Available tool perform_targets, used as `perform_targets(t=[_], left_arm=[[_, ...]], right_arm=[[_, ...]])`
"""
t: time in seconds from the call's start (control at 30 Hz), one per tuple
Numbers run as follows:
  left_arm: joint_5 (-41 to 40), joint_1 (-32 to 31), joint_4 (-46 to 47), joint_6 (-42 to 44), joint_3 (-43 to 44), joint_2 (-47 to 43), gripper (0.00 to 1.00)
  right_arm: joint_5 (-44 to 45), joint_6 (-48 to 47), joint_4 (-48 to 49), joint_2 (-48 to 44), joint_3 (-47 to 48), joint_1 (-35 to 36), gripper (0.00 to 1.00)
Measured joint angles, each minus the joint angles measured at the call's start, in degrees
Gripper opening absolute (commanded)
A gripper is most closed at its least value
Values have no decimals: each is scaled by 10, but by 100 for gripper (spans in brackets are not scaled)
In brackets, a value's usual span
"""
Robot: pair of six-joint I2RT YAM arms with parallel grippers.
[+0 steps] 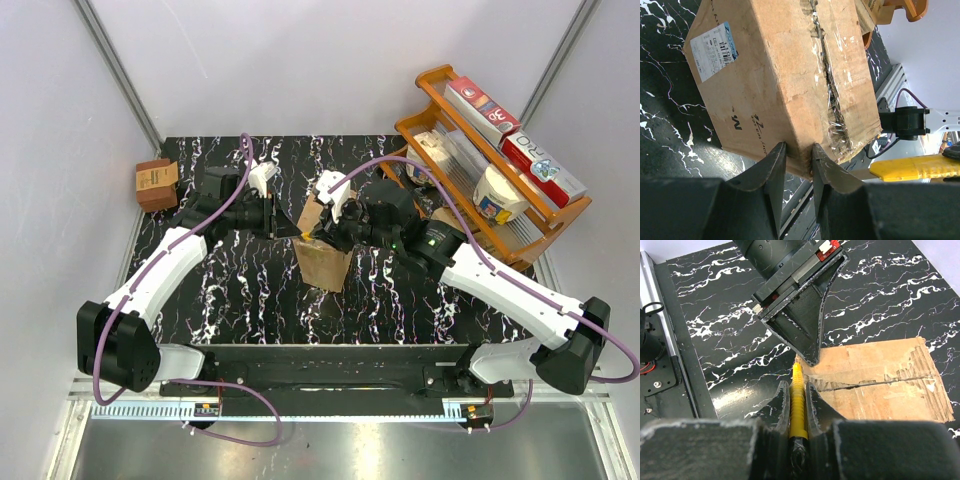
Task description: Unpack the express box
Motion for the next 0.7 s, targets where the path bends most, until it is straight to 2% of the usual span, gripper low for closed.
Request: perform_targets(t=[0.7], left_arm=[[-7, -6, 2, -7, -4, -6, 0]], right_arm=[[23, 3, -12, -11, -20, 0, 0]])
